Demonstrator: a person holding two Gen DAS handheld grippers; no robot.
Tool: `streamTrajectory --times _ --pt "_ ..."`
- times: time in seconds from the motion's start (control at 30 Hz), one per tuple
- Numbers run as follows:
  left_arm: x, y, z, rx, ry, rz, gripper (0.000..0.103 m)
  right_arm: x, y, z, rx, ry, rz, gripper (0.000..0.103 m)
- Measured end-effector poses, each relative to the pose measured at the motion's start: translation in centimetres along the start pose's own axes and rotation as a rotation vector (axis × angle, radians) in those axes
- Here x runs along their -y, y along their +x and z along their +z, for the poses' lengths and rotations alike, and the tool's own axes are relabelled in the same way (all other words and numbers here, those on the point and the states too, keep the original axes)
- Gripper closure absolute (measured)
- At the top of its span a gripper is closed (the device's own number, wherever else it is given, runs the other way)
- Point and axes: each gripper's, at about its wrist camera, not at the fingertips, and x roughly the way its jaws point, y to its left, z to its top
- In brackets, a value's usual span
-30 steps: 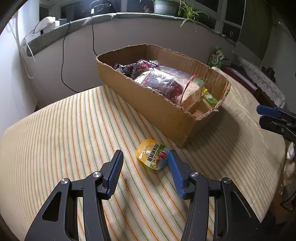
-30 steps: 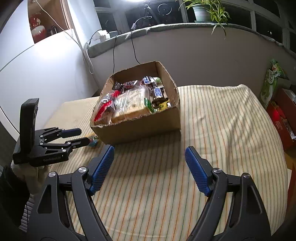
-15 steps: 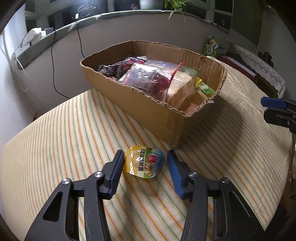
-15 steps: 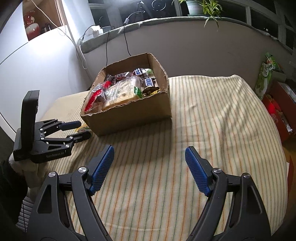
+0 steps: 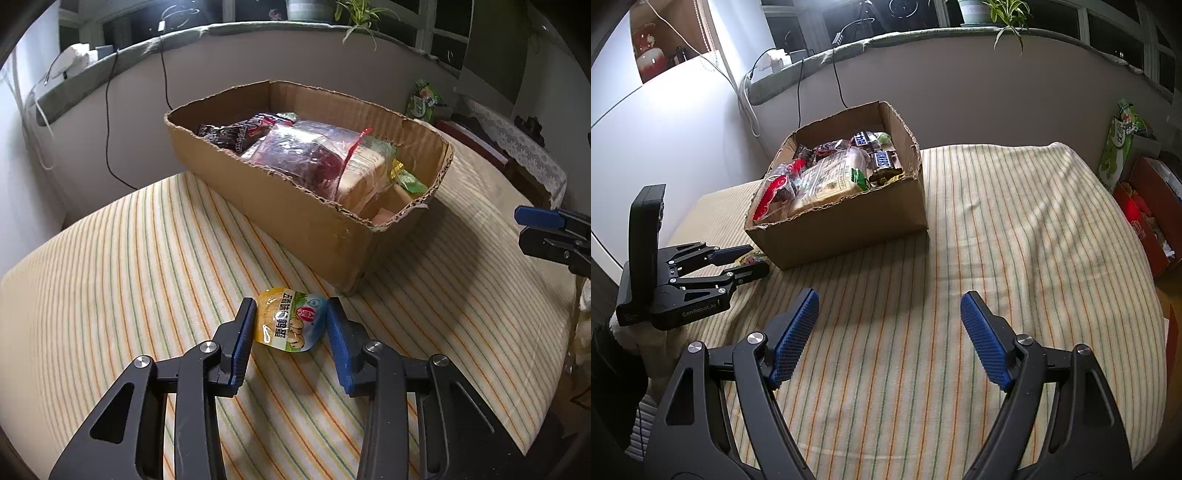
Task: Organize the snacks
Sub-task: 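Grasp the yellow round snack packet on the bedspread with the left gripper, then carry the yellow packet with the left gripper over the box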
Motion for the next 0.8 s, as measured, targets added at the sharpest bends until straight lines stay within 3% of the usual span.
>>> streamTrajectory --times 0.4,0.8 --pt "-3.1 -3.5 0.9 0.075 -0.103 0.008 0.066 -0.1 0.1 -0.1 0.003 -0.007 0.006 0.021" --pt "-3.0 -4.2 6.7 0.145 -0.084 0.013 0.066 0.5 0.5 -0.5 0.000 0.003 0.015 0.021"
